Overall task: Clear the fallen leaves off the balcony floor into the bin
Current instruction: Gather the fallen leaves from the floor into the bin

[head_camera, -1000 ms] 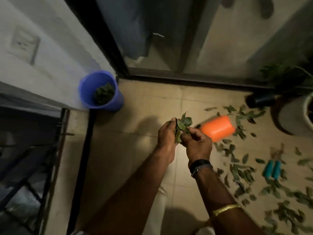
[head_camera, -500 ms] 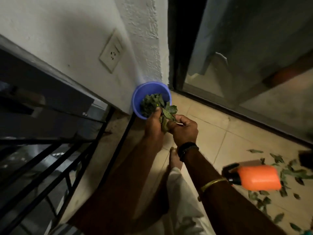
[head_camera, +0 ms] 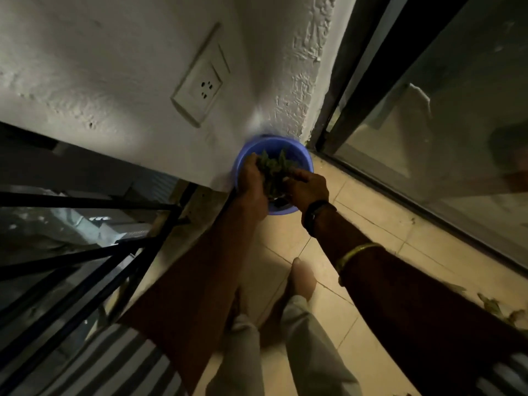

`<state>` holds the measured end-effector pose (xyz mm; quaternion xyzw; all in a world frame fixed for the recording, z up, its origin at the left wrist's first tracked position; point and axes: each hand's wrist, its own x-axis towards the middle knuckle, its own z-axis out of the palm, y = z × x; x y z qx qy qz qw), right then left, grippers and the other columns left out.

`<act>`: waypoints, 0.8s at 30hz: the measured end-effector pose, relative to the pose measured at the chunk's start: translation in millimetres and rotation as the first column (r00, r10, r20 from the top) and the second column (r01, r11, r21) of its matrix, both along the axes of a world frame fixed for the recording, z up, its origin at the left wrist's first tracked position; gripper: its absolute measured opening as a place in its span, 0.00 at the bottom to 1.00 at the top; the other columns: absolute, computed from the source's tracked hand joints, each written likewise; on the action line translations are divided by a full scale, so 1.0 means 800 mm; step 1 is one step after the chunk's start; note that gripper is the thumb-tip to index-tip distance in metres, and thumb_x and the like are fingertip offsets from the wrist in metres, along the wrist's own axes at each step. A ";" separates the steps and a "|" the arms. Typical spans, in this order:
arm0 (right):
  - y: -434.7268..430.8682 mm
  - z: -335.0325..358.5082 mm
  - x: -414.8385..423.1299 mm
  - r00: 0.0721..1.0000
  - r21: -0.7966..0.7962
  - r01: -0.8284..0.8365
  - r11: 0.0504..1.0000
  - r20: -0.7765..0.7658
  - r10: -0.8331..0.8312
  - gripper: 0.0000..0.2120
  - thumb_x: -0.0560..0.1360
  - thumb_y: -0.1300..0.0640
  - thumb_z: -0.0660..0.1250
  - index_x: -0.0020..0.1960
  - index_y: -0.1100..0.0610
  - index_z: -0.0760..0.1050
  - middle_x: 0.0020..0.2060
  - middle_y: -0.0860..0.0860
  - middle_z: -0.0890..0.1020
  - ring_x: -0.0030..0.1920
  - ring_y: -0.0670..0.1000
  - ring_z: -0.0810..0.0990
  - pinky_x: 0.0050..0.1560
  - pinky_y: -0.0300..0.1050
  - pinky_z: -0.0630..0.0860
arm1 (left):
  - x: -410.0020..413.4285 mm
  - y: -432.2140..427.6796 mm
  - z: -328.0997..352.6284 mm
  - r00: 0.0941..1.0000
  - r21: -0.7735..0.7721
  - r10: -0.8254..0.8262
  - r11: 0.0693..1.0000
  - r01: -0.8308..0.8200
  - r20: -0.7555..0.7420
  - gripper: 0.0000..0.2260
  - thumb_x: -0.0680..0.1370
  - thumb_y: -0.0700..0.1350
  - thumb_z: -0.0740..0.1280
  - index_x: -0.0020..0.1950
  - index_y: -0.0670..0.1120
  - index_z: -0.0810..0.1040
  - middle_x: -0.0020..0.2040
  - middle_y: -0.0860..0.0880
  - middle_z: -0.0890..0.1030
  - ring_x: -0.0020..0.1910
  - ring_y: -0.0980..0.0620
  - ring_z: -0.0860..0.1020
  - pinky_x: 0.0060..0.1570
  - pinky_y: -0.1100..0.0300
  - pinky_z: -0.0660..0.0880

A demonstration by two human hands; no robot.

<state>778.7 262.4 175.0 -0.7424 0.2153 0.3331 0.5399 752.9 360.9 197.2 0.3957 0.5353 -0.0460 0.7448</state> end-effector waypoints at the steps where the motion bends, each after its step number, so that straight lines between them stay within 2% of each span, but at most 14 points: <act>1: 0.002 -0.008 0.005 1.000 -0.003 -0.012 1.000 -0.018 0.012 0.13 0.73 0.58 0.72 0.56 0.48 0.82 0.55 0.52 0.83 0.56 0.56 0.81 0.60 0.55 0.79 | 0.002 0.005 -0.003 1.000 -0.002 0.004 1.000 -0.004 0.000 0.24 0.81 0.57 0.56 0.72 0.46 0.73 0.64 0.39 0.78 0.63 0.39 0.76 0.67 0.40 0.70; 3: 0.005 -0.012 0.009 0.999 -0.016 -0.037 0.999 -0.032 0.036 0.11 0.75 0.58 0.70 0.52 0.44 0.80 0.55 0.52 0.82 0.56 0.57 0.81 0.59 0.56 0.80 | 0.005 0.012 0.003 1.000 0.034 -0.016 0.999 0.016 -0.010 0.22 0.82 0.55 0.55 0.71 0.44 0.74 0.58 0.44 0.81 0.57 0.44 0.78 0.63 0.47 0.73; 5: 0.004 -0.013 0.011 1.000 -0.031 -0.022 0.999 -0.017 0.021 0.11 0.74 0.57 0.70 0.45 0.39 0.78 0.54 0.51 0.82 0.54 0.57 0.81 0.58 0.57 0.80 | 0.008 0.016 0.008 0.998 0.058 -0.032 0.998 0.035 -0.047 0.19 0.83 0.51 0.55 0.70 0.44 0.73 0.49 0.50 0.79 0.50 0.51 0.76 0.54 0.56 0.71; 6: 0.003 -0.009 0.011 1.000 -0.028 0.021 0.999 -0.008 -0.021 0.11 0.74 0.57 0.70 0.45 0.39 0.79 0.52 0.51 0.82 0.53 0.57 0.82 0.56 0.57 0.81 | 0.008 0.017 0.012 0.997 0.063 -0.049 0.997 0.053 -0.061 0.19 0.83 0.50 0.56 0.70 0.44 0.72 0.51 0.51 0.78 0.52 0.50 0.75 0.53 0.56 0.69; 7: 0.001 -0.004 0.009 0.996 -0.015 0.086 0.996 -0.013 -0.086 0.11 0.74 0.58 0.70 0.48 0.41 0.81 0.51 0.50 0.82 0.51 0.56 0.82 0.55 0.57 0.82 | 0.008 0.018 0.017 0.996 0.055 -0.057 0.997 0.061 -0.071 0.20 0.83 0.50 0.57 0.72 0.44 0.70 0.56 0.50 0.78 0.58 0.48 0.74 0.56 0.55 0.70; 9: -0.006 0.009 0.002 0.970 0.021 0.241 0.970 -0.033 -0.240 0.13 0.75 0.62 0.70 0.56 0.50 0.83 0.47 0.49 0.82 0.48 0.54 0.83 0.51 0.55 0.83 | 0.006 0.018 0.033 0.994 0.024 -0.067 0.997 0.069 -0.091 0.21 0.84 0.50 0.58 0.75 0.44 0.67 0.70 0.45 0.73 0.69 0.43 0.70 0.65 0.51 0.68; 10: -0.010 0.017 -0.004 0.947 0.042 0.321 0.946 -0.038 -0.320 0.12 0.75 0.64 0.70 0.57 0.54 0.83 0.46 0.50 0.83 0.47 0.55 0.84 0.50 0.55 0.84 | 0.005 0.014 0.039 0.992 0.008 -0.088 0.996 0.089 -0.092 0.21 0.84 0.49 0.58 0.75 0.43 0.67 0.72 0.44 0.71 0.71 0.42 0.69 0.67 0.49 0.67; 11: -0.014 0.027 -0.012 0.917 0.071 0.399 0.914 -0.045 -0.397 0.11 0.75 0.65 0.69 0.54 0.56 0.83 0.46 0.53 0.84 0.47 0.57 0.84 0.49 0.56 0.84 | 0.003 0.009 0.046 0.989 0.003 -0.127 0.992 0.128 -0.078 0.19 0.84 0.48 0.58 0.74 0.42 0.69 0.72 0.42 0.72 0.71 0.42 0.70 0.67 0.49 0.68; 13: -0.024 0.055 -0.031 0.843 0.154 0.538 0.829 -0.070 -0.534 0.07 0.75 0.68 0.68 0.49 0.59 0.81 0.45 0.59 0.84 0.46 0.60 0.84 0.47 0.56 0.84 | -0.003 -0.005 0.070 0.972 0.054 -0.224 0.972 0.228 -0.066 0.13 0.84 0.46 0.59 0.64 0.42 0.76 0.62 0.43 0.79 0.64 0.43 0.76 0.60 0.50 0.74; 15: -0.039 0.091 -0.049 0.770 0.220 0.633 0.742 -0.081 -0.633 0.07 0.77 0.70 0.65 0.52 0.64 0.79 0.42 0.60 0.81 0.41 0.57 0.81 0.43 0.51 0.84 | -0.009 -0.024 0.100 0.942 0.079 -0.327 0.940 0.332 -0.072 0.08 0.83 0.45 0.61 0.54 0.45 0.78 0.49 0.48 0.82 0.53 0.47 0.81 0.47 0.55 0.77; 18: -0.067 0.151 -0.081 0.668 0.261 0.727 0.635 -0.055 -0.742 0.09 0.78 0.70 0.64 0.57 0.68 0.77 0.41 0.58 0.80 0.38 0.54 0.80 0.42 0.49 0.83 | -0.023 -0.059 0.145 0.868 0.157 -0.491 0.854 0.495 -0.064 0.07 0.81 0.46 0.64 0.48 0.47 0.80 0.43 0.50 0.83 0.44 0.50 0.81 0.39 0.58 0.77; 21: -0.099 0.214 -0.121 0.562 0.282 0.799 0.530 -0.038 -0.827 0.08 0.77 0.70 0.65 0.55 0.66 0.78 0.39 0.57 0.80 0.37 0.53 0.81 0.43 0.51 0.83 | -0.044 -0.097 0.207 0.808 0.225 -0.587 0.782 0.581 -0.046 0.06 0.79 0.46 0.66 0.49 0.46 0.81 0.41 0.50 0.83 0.38 0.53 0.79 0.32 0.61 0.74; 24: -0.136 0.275 -0.165 0.440 0.309 0.855 0.416 -0.011 -0.898 0.07 0.77 0.70 0.67 0.54 0.65 0.79 0.40 0.56 0.81 0.38 0.53 0.82 0.44 0.51 0.84 | -0.077 -0.137 0.270 0.693 0.269 -0.721 0.669 0.693 0.006 0.08 0.79 0.46 0.66 0.54 0.45 0.81 0.44 0.49 0.83 0.39 0.54 0.78 0.35 0.62 0.74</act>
